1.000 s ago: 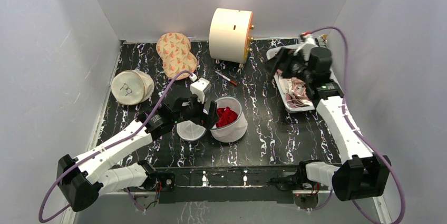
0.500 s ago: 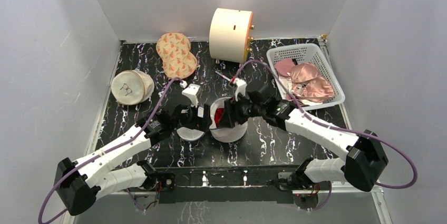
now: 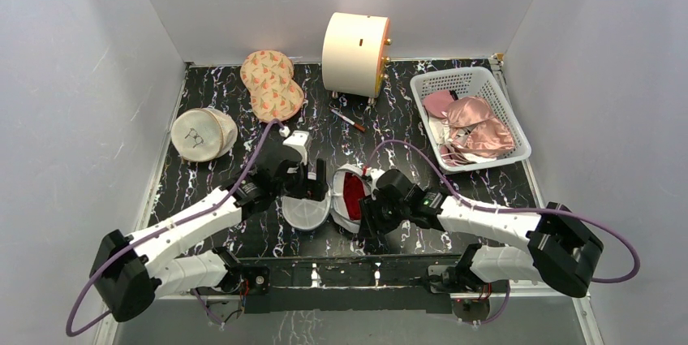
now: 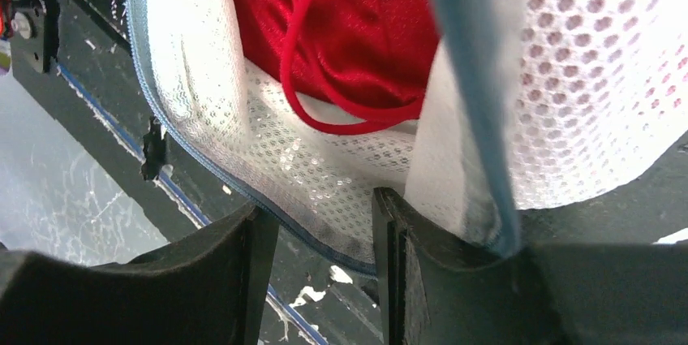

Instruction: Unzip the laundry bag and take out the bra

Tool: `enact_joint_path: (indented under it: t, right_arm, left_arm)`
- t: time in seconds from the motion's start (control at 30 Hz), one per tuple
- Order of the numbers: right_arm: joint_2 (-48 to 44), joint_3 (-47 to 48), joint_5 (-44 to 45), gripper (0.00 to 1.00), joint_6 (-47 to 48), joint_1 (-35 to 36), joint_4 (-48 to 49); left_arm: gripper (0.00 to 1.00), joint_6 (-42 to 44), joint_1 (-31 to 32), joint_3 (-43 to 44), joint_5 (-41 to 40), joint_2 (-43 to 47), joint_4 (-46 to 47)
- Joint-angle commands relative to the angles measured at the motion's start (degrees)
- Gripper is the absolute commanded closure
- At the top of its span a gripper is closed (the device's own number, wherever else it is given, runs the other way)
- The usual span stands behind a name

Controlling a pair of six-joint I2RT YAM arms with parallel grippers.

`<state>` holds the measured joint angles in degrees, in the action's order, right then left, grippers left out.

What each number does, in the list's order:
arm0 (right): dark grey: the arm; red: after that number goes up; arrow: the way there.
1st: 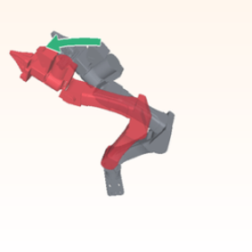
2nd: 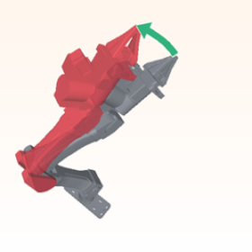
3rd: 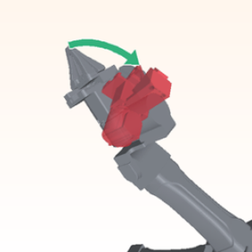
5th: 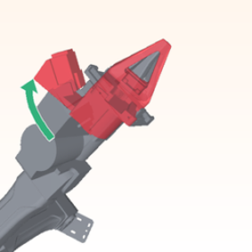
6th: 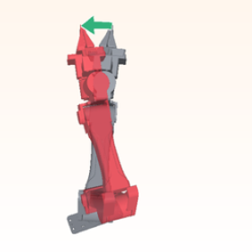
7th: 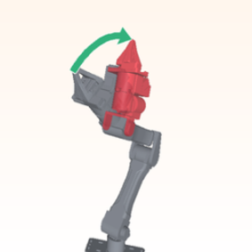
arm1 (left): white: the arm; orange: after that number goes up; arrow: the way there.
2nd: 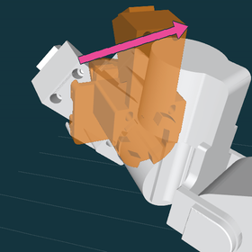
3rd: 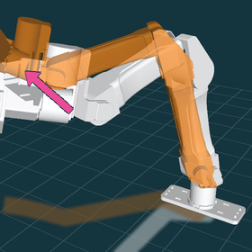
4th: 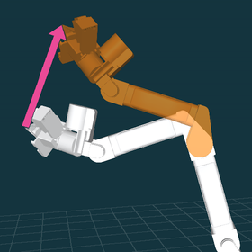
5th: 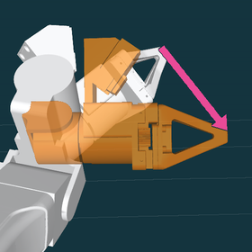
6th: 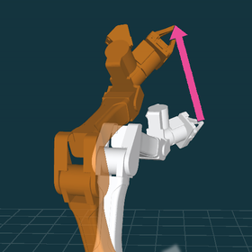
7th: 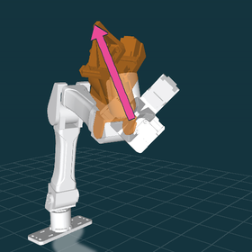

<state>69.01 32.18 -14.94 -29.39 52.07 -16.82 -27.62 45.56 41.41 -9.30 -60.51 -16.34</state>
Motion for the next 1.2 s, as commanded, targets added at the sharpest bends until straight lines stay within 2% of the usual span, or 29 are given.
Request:
enact_joint_path:
  t: [0.0, 0.27, 0.47, 0.63, 0.67, 0.73, 0.87, 0.9, 1.07, 1.17]
  right_arm:
    - [-0.55, 1.0, 4.12, 0.57, -1.29, 0.22, 4.37]
    - [-5.54, 6.44, 9.96, 0.52, -1.36, 0.18, 0.5]
    - [-8.92, 10.97, 17.29, 0.42, -1.33, 0.2, -1.41]
    - [-7.1, 12.7, 21.98, 0.35, -0.94, 0.15, 2.4]
    - [-5.84, 13.36, 22.85, 0.35, -0.94, 0.17, 2.91]
    - [-2.71, 15.26, 24.96, 0.42, -1.21, 0.14, 2.67]
    - [3.21, 19.39, 27.62, 0.68, -1.38, 0.13, 2.09]
    - [4.37, 19.98, 27.86, 0.7, -1.38, 0.07, 2.39]
    - [9.46, 21.4, 26.77, 0.76, -1.63, 0.13, 4.72]
    - [12.03, 21.55, 26.59, 0.73, -1.31, 0.13, 6.52]
  left_arm:
    - [0.02, 1.45, 0.19, 3.57, 4.92, -3.68, 4.2]
    - [0.06, 2.66, 0.13, 5.21, 11.37, -10.44, 6.03]
    - [0.23, 2.07, 0.14, 4.46, 11.18, -11.81, 6.27]
    - [0.42, 1.88, 0.14, 3.81, 11.39, -12.09, 6.09]
    - [0.44, 1.82, 0.14, 3.84, 11.22, -12.1, 5.71]
    - [0.47, 1.84, 0.13, 3.81, 10.86, -11.89, 5.16]
    - [0.53, 2.52, 0.14, 4.13, 10.41, -11.35, 4.06]
    - [0.53, 2.6, 0.14, 4.23, 10.32, -11.25, 3.79]
    - [0.55, 2.96, 0.13, 4.37, 10.1, -11.14, 3.5]
    - [0.55, 2.92, 0.11, 4.25, 9.92, -11.17, 3.42]
